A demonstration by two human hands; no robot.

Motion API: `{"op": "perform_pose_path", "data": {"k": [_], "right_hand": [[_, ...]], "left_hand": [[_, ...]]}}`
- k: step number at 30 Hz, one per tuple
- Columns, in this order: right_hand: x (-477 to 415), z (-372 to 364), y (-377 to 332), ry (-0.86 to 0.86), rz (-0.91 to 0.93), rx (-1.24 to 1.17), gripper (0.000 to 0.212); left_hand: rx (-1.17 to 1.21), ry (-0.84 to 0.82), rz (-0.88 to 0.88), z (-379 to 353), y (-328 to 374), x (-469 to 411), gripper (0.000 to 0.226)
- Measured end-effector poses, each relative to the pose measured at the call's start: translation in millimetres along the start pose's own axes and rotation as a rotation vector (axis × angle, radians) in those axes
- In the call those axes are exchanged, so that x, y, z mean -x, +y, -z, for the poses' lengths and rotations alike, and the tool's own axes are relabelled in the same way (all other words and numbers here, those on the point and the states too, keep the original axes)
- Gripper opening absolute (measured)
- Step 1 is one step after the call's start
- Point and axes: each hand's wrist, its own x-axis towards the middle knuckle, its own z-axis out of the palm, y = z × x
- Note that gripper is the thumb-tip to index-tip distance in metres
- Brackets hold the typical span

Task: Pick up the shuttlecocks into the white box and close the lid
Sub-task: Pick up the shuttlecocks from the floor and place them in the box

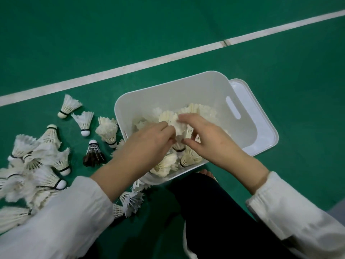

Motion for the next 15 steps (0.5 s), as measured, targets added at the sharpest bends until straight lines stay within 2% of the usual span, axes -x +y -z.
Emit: {"op": "perform_pose_path", "data": {"k": [2, 3, 6, 9, 12, 15], "right_hand": [[-5, -3, 2, -0.009, 0.003, 0.076, 0.021], [-7, -4, 4, 0.022, 0.004, 0.096, 0.018], [-21, 2, 15, 0.180, -0.024, 0.175, 0.019], [-44, 9, 33, 0.249, -0.165, 0.353, 0.021], [-66, 7, 50, 0.185, -0.248, 0.470, 0.022], [-77, -8, 60, 0.013, -0.299, 0.531, 0.020]], "left_hand": [[-0.031, -0.022, -0.043, 7, 0, 2, 0.019], [-0.046, -0.054, -0.030, 14, -2, 2, 0.024], [-0.123, -0.141, 0.031, 41, -21, 10, 0.037], [-0.269, -0.275, 0.010, 69, -52, 30, 0.033], [-0.388, -0.450, 0.010, 81, -78, 56, 0.030], [-0.339, -0.565, 0.066, 79, -96, 86, 0.029]]}}
